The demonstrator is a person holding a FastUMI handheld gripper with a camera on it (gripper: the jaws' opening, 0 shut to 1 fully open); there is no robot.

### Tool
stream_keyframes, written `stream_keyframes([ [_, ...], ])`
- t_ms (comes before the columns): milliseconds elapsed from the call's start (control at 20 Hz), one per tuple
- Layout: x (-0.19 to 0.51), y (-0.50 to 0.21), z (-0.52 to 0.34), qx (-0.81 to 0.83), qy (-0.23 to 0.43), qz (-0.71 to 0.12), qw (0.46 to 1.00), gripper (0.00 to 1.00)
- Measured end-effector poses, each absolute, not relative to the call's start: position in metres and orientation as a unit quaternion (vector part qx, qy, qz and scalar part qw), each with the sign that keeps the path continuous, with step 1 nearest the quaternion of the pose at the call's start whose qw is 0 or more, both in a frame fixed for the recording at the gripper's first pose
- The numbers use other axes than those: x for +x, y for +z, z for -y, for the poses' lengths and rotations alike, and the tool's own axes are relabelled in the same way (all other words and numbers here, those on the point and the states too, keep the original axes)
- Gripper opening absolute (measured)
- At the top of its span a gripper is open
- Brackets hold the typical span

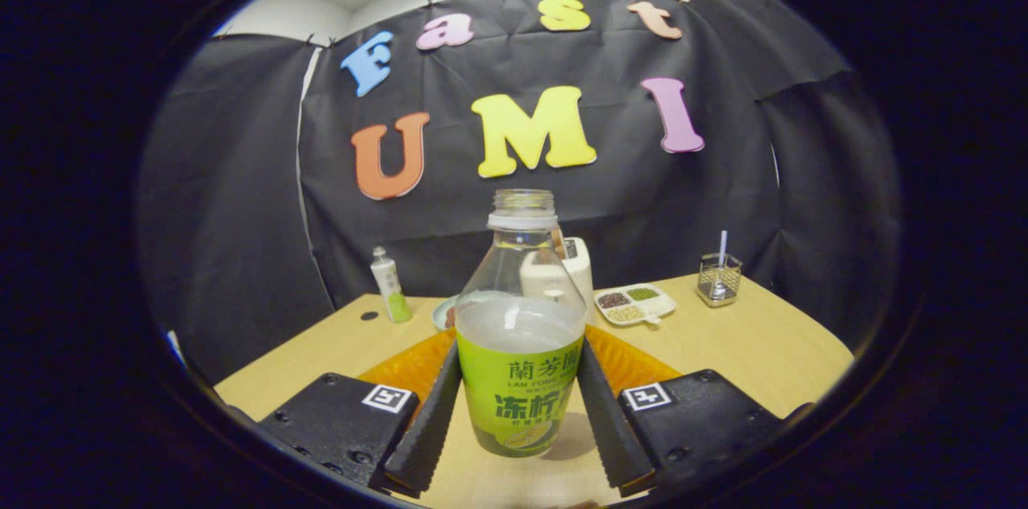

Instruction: Take the bottle from table, then pour the juice into the cup, finally place the bottle on the coaster

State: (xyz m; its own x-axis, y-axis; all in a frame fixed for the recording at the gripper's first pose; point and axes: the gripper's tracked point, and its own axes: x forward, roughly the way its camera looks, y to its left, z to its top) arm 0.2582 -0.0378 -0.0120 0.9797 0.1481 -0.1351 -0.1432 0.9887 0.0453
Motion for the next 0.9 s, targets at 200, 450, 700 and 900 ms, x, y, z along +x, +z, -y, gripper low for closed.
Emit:
stream_keyframes([
  [200, 0.277, -0.033, 0.031, -0.014, 0.071, -0.069, 0.995, 0.82],
  [450, 0.288, -0.028, 0.05, -0.027, 0.039, -0.034, 0.998, 0.82],
  [700, 0.294, -0.046, 0.069, -0.02, 0.018, -0.039, 0.999, 0.82],
  [900, 0.297, -0.063, 0.07, 0.001, 0.017, -0.043, 0.999, 0.83],
])
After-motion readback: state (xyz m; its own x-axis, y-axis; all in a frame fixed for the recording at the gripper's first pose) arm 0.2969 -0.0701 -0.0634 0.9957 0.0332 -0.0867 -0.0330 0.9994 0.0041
